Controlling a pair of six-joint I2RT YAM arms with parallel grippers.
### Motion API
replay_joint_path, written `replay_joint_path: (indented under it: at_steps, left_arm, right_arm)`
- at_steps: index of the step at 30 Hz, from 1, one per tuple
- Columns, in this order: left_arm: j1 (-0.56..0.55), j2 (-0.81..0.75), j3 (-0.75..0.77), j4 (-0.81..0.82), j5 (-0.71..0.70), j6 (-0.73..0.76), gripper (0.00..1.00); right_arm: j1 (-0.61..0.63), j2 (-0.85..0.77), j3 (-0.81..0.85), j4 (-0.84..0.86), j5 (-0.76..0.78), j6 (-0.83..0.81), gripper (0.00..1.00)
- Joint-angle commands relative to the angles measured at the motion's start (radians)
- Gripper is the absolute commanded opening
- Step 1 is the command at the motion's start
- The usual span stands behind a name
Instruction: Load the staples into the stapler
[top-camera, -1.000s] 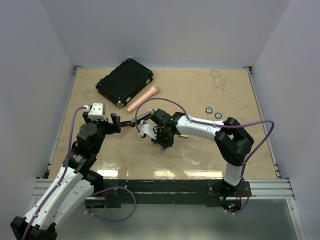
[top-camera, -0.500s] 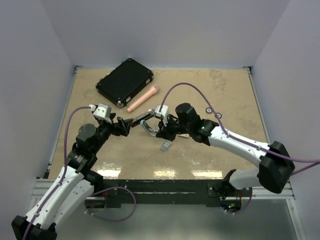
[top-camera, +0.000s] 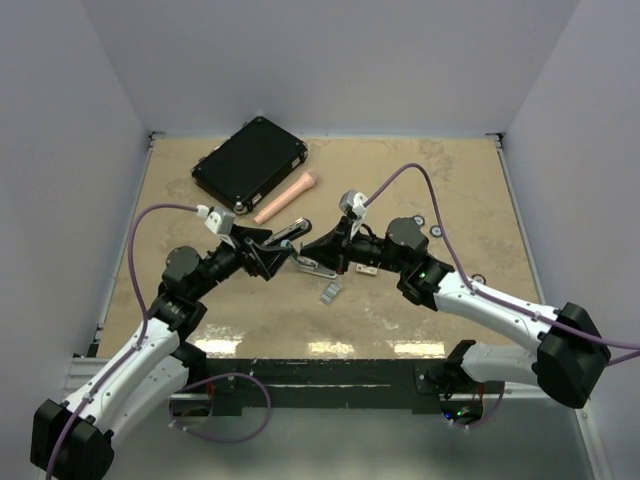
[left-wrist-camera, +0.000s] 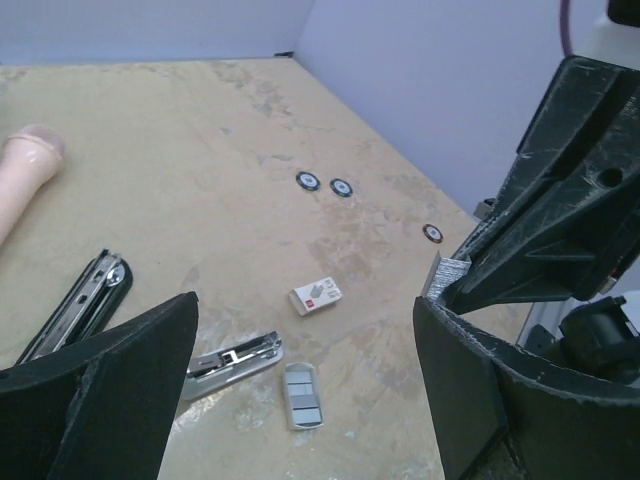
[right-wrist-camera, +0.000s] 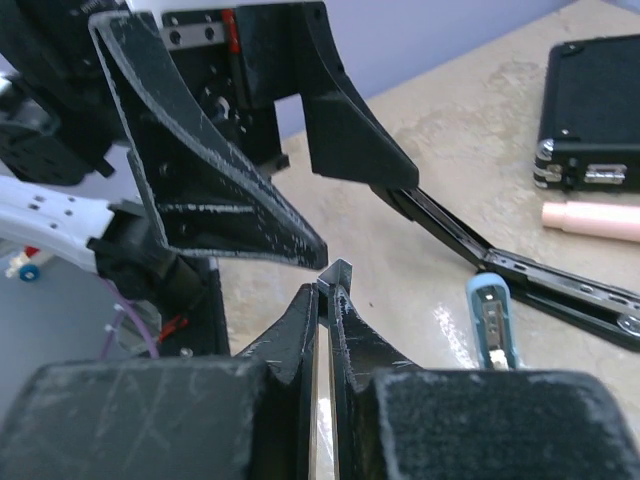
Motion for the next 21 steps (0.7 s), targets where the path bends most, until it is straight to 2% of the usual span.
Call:
replay_joint_path:
  at_steps: [1,5,8,11,17,21]
  left_arm:
    - [-0.012,0.026,0.023,0.142,0.124,-0.018,0.92]
    - [-0.013,-0.005,0.014,0.147,0.077,-0.03,0.92]
    - [-0.013,-0.013,0.027,0.118,0.022,-0.093,0.93]
    - [-0.013,0.023,0.072,0.062,-0.005,-0.206,0.93]
    - [-0.012,0.092,0.104,0.062,0.0,-0.45,0.93]
    - [-0.013,0.116,0.112,0.076,-0.014,-0.6,0.93]
  right_arm:
    - [0.001,0.014,-0.024,0.178,-0.039,0.135,0.0]
    - [0.003,-0.003,-0.049,0.199,-0.019,0.123,0.0]
    - [0.005,-0.021,-0.057,0.191,-0.003,0.08,0.0]
    - [0.011,-0.024,-0.067,0.197,0.001,0.022,0.0]
    - [0.02,-0.021,-0.089,0.312,0.027,-0.099,0.02]
    - [0.023,0.022,-0.057,0.312,0.038,-0.189,0.03]
